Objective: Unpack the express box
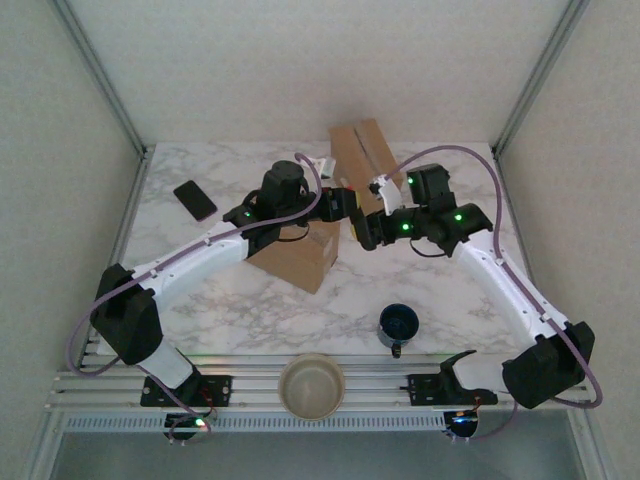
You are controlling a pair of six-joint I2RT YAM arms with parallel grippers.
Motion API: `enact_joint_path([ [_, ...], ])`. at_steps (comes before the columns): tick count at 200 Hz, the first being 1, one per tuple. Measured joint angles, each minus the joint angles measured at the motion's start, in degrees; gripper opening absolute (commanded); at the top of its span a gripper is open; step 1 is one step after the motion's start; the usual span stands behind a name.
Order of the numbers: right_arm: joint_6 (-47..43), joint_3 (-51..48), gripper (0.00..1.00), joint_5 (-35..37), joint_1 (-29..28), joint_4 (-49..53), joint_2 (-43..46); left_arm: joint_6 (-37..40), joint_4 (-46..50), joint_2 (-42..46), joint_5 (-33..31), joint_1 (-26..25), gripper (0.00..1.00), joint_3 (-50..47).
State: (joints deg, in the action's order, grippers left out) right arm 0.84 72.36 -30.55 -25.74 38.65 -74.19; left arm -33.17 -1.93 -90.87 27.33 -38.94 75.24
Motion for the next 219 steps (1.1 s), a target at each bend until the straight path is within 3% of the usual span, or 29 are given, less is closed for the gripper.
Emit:
enact_joint_path([
  [21, 0.0, 0.0, 0.18, 0.5, -0.2, -0.4, -0.6, -1.2, -0.6, -0.1, 0.2, 0.0, 0.00, 0.4],
  [44, 0.1, 0.0, 0.19, 1.0, -0.5, -1.2, -0.9, -1.5, -0.4, -0.3, -0.1, -0.3, 0.00, 1.2],
  [60, 0.4, 0.0, 0.24, 1.5, -0.5, -1.6, -0.9, -1.6, 0.5, -0.7, -0.5, -0.3, 0.00, 2.0],
  [67, 0.7, 0.1, 0.33, 2.0, -0.7, -1.7, -0.9, -1.6, 1.6, -0.9, -1.0, -0.3, 0.00, 2.8],
  [83, 1.5, 0.4, 0.68, 3.7, -1.5, -2.0, -0.9, -1.4, 5.3, -1.6, -2.0, -0.3, 0.00, 5.4],
  [92, 1.6, 0.9, 0.81, 5.1, -2.3, -1.9, -0.9, -1.0, 8.0, -2.3, -3.5, -0.4, 0.00, 7.8],
  [114, 1.4, 2.3, 0.94, 12.0, -6.6, -2.0, -0.8, -0.9, 15.9, -4.5, -9.1, -0.4, 0.00, 14.6],
  [142, -0.2, 2.5, 0.96, 26.7, -15.6, -2.3, -0.3, -1.2, 25.3, -6.8, -16.2, -0.2, 0.00, 21.8],
  [180, -3.5, -1.3, 0.90, 49.1, -25.1, -9.4, -0.5, -2.4, 31.5, -7.1, -19.5, 0.2, 0.00, 23.0],
  [219, -5.8, -4.7, 0.79, 58.9, -26.7, -18.1, -2.6, -3.4, 33.7, -7.5, -20.5, 0.8, 0.00, 22.8],
])
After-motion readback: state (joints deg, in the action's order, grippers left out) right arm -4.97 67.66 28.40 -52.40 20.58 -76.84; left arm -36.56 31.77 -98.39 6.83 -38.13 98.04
